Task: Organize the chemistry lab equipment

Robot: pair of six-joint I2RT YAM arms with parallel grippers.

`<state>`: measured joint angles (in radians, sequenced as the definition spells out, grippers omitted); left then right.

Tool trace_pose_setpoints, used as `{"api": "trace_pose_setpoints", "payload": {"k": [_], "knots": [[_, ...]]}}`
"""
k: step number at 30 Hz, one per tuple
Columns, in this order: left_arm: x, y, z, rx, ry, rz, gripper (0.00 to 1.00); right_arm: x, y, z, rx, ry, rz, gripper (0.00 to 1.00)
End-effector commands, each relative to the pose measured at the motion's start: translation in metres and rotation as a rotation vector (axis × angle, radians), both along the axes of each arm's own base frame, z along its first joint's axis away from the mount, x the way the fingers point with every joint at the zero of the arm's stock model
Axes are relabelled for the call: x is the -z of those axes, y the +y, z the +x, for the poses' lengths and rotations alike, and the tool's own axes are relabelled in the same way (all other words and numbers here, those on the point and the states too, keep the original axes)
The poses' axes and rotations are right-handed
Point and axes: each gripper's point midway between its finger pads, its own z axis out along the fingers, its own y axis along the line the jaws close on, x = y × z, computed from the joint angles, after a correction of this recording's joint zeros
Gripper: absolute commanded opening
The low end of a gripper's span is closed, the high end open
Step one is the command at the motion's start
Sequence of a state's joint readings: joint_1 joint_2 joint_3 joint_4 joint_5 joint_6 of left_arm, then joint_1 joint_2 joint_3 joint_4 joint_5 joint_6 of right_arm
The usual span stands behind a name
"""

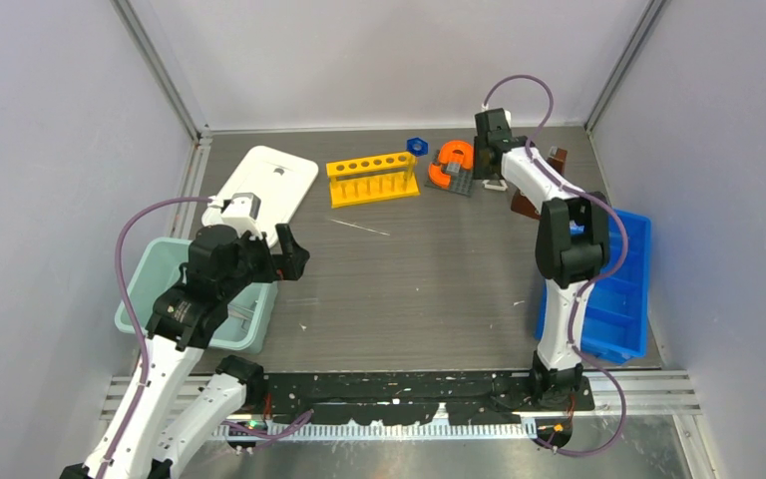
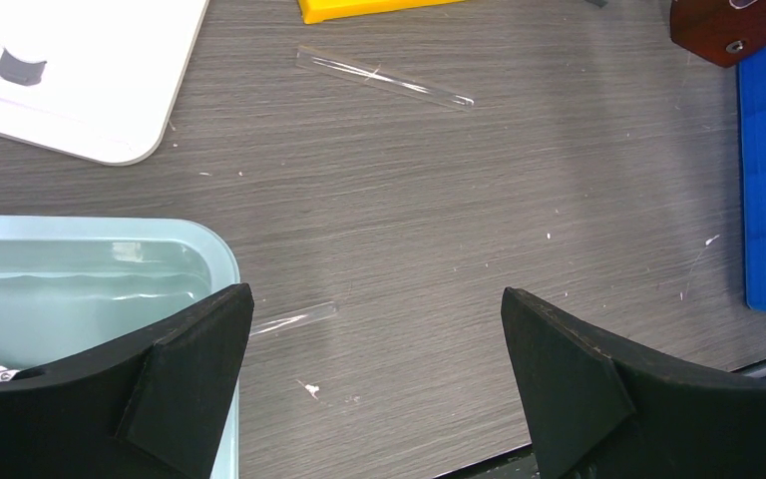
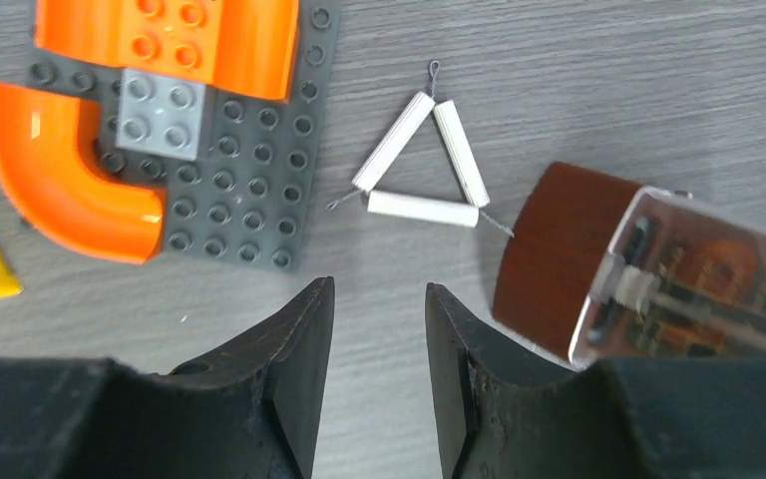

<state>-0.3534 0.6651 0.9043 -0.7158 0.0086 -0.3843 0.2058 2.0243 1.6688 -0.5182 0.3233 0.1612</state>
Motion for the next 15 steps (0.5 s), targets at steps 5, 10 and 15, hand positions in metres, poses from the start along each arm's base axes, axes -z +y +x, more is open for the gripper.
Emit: {"api": "trace_pose_setpoints", "payload": {"k": [5, 10, 15], "knots": [[-0.007, -0.001, 0.002, 0.007, -0.032, -0.003, 1.0, 0.022, -0.028, 0.034, 0.128, 0.018, 0.084, 0.43], [-0.006, -0.002, 0.002, 0.009, -0.027, -0.001, 1.0, 0.029, -0.026, 0.046, 0.183, 0.0, 0.165, 0.42], [-0.005, -0.002, 0.003, 0.008, -0.023, 0.0, 1.0, 0.026, -0.028, 0.056, 0.255, -0.035, 0.213, 0.4]]}}
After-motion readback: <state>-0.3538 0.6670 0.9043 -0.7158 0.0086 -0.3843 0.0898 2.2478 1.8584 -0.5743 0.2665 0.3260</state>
